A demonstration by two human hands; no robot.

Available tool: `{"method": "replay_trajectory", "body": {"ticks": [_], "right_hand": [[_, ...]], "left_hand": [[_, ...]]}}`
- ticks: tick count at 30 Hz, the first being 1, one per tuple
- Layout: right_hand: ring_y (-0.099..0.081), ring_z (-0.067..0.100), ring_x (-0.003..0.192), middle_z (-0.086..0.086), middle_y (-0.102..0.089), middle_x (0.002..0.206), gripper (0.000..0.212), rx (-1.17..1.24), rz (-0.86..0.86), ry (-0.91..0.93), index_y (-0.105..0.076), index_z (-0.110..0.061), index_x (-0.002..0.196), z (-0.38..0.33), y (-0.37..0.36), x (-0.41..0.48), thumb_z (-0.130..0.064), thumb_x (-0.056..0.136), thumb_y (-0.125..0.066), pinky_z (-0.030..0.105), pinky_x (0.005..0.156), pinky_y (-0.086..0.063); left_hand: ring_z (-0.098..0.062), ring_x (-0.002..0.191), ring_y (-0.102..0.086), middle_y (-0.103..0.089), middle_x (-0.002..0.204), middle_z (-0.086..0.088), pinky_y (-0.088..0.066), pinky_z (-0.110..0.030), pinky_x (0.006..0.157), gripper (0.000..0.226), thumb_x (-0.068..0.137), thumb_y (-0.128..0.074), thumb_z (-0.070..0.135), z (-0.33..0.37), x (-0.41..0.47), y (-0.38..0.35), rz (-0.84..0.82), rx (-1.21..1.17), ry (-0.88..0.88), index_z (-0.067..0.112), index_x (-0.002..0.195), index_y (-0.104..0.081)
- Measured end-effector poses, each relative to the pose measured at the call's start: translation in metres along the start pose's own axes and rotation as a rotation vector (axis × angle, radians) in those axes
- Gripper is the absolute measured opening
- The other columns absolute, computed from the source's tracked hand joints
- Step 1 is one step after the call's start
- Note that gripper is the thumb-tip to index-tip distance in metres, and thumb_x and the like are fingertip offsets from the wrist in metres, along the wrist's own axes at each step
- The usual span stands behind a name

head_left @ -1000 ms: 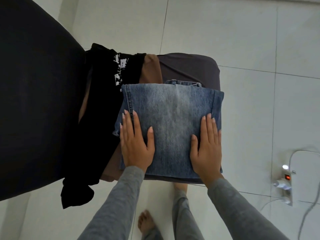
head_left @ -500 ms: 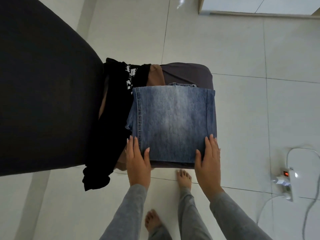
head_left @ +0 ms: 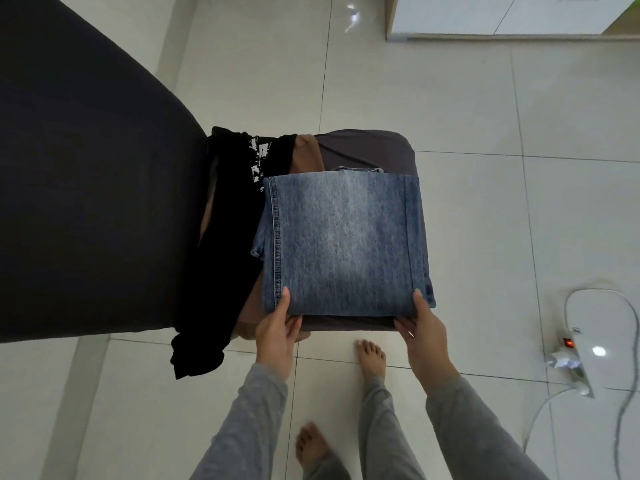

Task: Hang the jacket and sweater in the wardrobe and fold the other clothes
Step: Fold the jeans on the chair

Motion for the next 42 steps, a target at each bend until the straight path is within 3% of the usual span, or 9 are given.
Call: {"method": "replay_trajectory", "body": {"ticks": [4,8,13,18,21,26,33,38,42], "right_hand": [[-0.056,0.026,0.114,0.004,-0.057,0.121,0.041,-0.098,-0.118,0.013,-0.048,-0.007,0.131,-0.024,0.005,0.02,-0.029,0.096,-0.051,0.016,0.066,-0.055],[-0.059,0.026,0.107,0.008,-0.061,0.118,0.079,-0.273,-0.194,-0.065,-0.053,-0.005,0.123,-0.045,0.003,0.038,-0.059,0.066,-0.068,0.043,0.089,-0.054],[-0.061,0.026,0.1,0.006,-0.064,0.109,0.081,-0.535,-0.221,-0.027,-0.058,-0.008,0.109,-0.068,-0.011,0.059,-0.069,0.056,-0.066,0.042,0.085,-0.053],[-0.063,0.022,0.094,0.003,-0.066,0.105,0.057,-0.51,-0.241,0.012,-0.059,-0.012,0.104,-0.093,-0.035,0.077,-0.058,0.071,-0.068,0.03,0.07,-0.05],[-0.064,0.02,0.092,0.0,-0.067,0.102,0.051,-0.477,-0.24,0.038,-0.06,-0.014,0.102,-0.109,-0.05,0.085,-0.054,0.072,-0.07,0.029,0.069,-0.05],[-0.067,0.017,0.089,0.0,-0.069,0.1,0.036,-0.428,-0.284,0.056,-0.063,-0.017,0.095,-0.129,-0.071,0.094,-0.042,0.073,-0.075,0.026,0.068,-0.052],[-0.069,0.019,0.091,0.002,-0.07,0.104,0.06,-0.421,-0.339,0.077,-0.063,-0.012,0.11,-0.125,-0.07,0.088,-0.044,0.062,-0.077,0.028,0.072,-0.055],[-0.067,0.018,0.095,0.0,-0.069,0.108,0.046,-0.373,-0.294,0.201,-0.06,-0.014,0.114,-0.128,-0.064,0.064,-0.035,0.075,-0.075,0.03,0.078,-0.056],[-0.068,0.016,0.091,-0.002,-0.07,0.104,0.037,-0.279,-0.245,0.28,-0.062,-0.016,0.108,-0.131,-0.051,0.029,-0.031,0.077,-0.076,0.028,0.073,-0.056]], "left_hand": [[-0.017,0.11,-0.058,-0.061,0.121,-0.004,-0.047,-0.032,0.094,0.026,0.084,-0.066,0.032,0.013,0.009,0.002,-0.035,0.043,0.0,0.023,0.108,-0.059],[-0.018,0.111,-0.06,-0.066,0.12,0.001,-0.046,-0.039,0.097,0.043,0.082,-0.065,0.034,0.032,0.015,-0.006,-0.095,0.113,-0.069,0.023,0.122,-0.059],[-0.022,0.113,-0.061,-0.066,0.119,-0.006,-0.045,-0.044,0.098,0.054,0.079,-0.067,0.044,0.061,0.031,-0.013,-0.17,0.258,-0.022,0.014,0.124,-0.059],[-0.019,0.109,-0.063,-0.067,0.118,-0.003,-0.045,-0.041,0.098,0.041,0.085,-0.058,0.038,0.084,0.048,-0.037,-0.261,0.316,0.061,0.018,0.121,-0.062],[-0.02,0.105,-0.065,-0.069,0.113,-0.002,-0.048,-0.039,0.091,0.035,0.088,-0.057,0.036,0.093,0.055,-0.052,-0.238,0.289,0.066,0.02,0.118,-0.063],[-0.023,0.106,-0.064,-0.069,0.113,-0.005,-0.048,-0.042,0.093,0.039,0.082,-0.065,0.033,0.096,0.069,-0.055,-0.17,0.291,0.111,0.02,0.119,-0.063],[-0.02,0.099,-0.067,-0.07,0.109,-0.004,-0.052,-0.033,0.081,0.048,0.072,-0.075,0.015,0.095,0.066,-0.058,-0.13,0.31,-0.002,0.015,0.118,-0.061],[-0.021,0.103,-0.066,-0.07,0.111,-0.004,-0.052,-0.035,0.084,0.053,0.07,-0.077,0.016,0.097,0.053,-0.057,-0.168,0.303,-0.07,0.014,0.121,-0.06],[-0.021,0.103,-0.065,-0.068,0.114,-0.006,-0.051,-0.038,0.089,0.053,0.072,-0.076,0.015,0.107,0.026,-0.059,-0.232,0.297,-0.153,0.013,0.123,-0.059]]}}
Point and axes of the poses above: each hand's wrist, its own x-axis towards the middle knuckle, its own y-axis out of the back of the hand, z = x × y, the point moved 4 cm from there along x, towards the middle knuckle
